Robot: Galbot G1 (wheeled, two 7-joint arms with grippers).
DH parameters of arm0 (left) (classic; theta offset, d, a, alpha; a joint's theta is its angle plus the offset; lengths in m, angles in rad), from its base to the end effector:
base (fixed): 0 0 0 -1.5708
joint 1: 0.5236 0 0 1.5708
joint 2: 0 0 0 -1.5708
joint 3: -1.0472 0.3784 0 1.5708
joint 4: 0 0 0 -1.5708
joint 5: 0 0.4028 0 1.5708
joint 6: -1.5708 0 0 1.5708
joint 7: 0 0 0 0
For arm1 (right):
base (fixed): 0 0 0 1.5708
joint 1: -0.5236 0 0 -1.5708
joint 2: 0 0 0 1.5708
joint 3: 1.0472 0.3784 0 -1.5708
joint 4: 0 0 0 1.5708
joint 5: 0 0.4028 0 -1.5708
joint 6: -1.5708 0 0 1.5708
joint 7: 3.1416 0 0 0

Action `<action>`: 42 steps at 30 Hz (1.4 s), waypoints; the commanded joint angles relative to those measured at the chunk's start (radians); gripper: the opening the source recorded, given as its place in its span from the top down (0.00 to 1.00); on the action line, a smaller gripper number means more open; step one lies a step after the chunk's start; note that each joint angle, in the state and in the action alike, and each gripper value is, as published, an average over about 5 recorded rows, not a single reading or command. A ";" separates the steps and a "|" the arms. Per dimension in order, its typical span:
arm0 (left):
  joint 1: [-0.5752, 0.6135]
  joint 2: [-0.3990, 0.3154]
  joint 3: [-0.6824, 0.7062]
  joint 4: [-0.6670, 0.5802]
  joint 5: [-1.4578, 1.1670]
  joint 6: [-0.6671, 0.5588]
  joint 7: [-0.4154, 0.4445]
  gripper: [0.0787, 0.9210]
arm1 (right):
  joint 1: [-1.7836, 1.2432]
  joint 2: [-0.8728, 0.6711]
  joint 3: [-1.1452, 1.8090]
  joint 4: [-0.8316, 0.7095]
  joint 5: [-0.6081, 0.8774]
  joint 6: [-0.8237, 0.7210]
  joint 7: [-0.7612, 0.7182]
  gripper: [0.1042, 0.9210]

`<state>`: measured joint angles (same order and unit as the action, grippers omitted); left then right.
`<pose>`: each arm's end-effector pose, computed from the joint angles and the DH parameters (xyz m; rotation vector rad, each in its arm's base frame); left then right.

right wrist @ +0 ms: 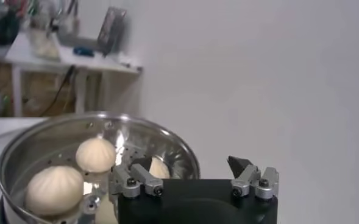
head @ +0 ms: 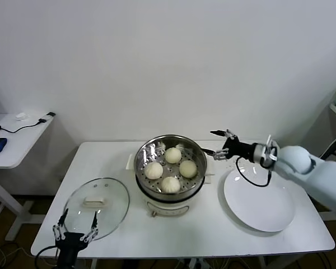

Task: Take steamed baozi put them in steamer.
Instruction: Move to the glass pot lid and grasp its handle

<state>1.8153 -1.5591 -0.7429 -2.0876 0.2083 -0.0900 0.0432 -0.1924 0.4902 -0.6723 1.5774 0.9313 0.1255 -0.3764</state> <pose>0.1218 0.0783 -0.3658 0.1242 -2.9098 -0.5151 0.4797 -0.1550 -0.2219 1.3181 -2.6770 0.4709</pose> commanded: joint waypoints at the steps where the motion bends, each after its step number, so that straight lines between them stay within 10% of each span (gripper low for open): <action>1: -0.002 0.003 -0.033 -0.021 0.220 -0.003 0.004 0.12 | -0.996 0.122 1.084 0.105 -0.122 0.033 0.080 0.12; 15: -0.111 0.090 -0.056 0.036 1.202 0.002 -0.083 0.12 | -1.149 0.446 1.275 0.044 -0.300 0.000 0.078 0.12; 42: -0.389 0.151 0.104 0.479 1.362 0.107 -0.196 0.12 | -1.102 0.553 1.230 -0.041 -0.410 0.013 0.104 0.12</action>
<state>1.5330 -1.4230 -0.6739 -1.7548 1.5192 -0.0146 -0.0839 -1.2769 1.0097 0.5376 1.5507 0.5552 0.1348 -0.2767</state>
